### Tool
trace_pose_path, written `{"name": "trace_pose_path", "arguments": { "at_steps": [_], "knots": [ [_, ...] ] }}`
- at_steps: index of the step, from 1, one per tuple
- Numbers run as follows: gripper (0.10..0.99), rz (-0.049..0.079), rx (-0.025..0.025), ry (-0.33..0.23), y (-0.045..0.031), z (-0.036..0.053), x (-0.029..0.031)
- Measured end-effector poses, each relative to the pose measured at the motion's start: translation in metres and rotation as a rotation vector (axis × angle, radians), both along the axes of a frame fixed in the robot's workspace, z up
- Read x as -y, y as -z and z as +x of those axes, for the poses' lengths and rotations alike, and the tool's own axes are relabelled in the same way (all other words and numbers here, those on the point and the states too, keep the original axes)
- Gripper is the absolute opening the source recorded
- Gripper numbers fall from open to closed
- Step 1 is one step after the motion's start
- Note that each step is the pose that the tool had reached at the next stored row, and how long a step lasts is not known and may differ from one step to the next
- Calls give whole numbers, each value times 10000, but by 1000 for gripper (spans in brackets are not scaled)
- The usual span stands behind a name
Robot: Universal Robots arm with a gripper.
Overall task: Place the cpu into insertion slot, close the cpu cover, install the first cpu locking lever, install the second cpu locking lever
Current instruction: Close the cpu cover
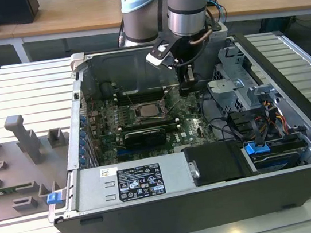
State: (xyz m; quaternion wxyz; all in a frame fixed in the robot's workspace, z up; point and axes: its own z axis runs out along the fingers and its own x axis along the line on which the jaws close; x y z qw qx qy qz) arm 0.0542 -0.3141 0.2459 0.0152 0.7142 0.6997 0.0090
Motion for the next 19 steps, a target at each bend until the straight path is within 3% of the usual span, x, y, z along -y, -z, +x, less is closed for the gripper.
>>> {"name": "trace_pose_path", "arguments": {
  "at_steps": [14,19],
  "knots": [
    [106,0,-4,2,22,-11,0],
    [106,1,-3,1,25,-81,0]
  ]
}}
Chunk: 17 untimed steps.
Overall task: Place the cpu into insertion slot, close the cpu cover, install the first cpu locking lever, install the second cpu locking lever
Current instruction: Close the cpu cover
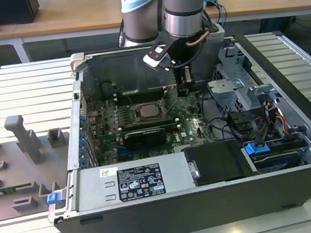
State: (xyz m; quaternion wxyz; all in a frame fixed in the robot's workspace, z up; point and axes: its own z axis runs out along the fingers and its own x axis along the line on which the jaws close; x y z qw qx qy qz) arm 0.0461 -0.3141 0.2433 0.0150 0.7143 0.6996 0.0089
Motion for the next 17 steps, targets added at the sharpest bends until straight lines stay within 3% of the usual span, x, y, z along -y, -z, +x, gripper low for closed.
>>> {"name": "trace_pose_path", "arguments": {
  "at_steps": [7,17],
  "knots": [
    [106,0,0,0,0,-119,1],
    [106,-1,-1,-1,0,-154,0]
  ]
}}
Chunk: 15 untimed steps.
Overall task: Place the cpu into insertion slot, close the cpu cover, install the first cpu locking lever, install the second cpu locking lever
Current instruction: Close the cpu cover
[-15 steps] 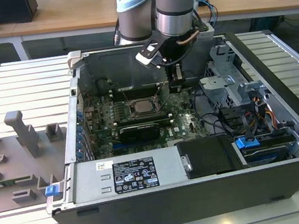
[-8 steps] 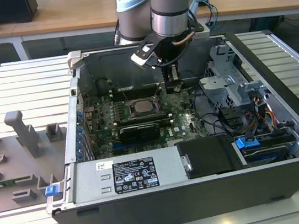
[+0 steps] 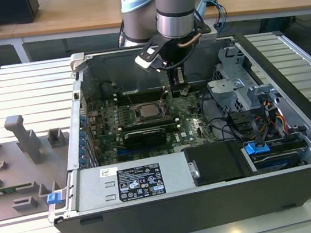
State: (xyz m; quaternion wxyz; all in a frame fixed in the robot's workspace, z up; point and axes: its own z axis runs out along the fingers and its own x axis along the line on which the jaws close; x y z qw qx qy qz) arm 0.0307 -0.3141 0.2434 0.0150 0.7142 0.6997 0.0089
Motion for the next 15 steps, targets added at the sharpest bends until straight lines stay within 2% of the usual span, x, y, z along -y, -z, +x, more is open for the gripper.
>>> {"name": "trace_pose_path", "arguments": {
  "at_steps": [15],
  "knots": [
    [106,0,0,1,0,-31,0]
  ]
}}
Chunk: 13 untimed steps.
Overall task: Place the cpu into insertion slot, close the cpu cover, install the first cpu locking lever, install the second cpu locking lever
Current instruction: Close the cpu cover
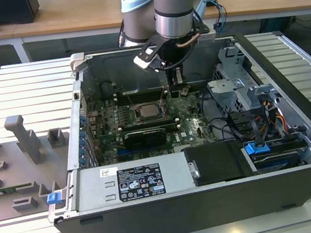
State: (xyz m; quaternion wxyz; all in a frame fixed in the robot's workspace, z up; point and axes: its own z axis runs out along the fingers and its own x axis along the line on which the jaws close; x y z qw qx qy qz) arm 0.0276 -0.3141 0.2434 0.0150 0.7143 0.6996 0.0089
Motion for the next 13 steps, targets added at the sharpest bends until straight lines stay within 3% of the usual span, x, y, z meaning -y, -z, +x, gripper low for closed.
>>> {"name": "trace_pose_path", "arguments": {
  "at_steps": [9,13],
  "knots": [
    [106,0,0,-2,0,-31,0],
    [106,-1,0,-1,3,-121,0]
  ]
}}
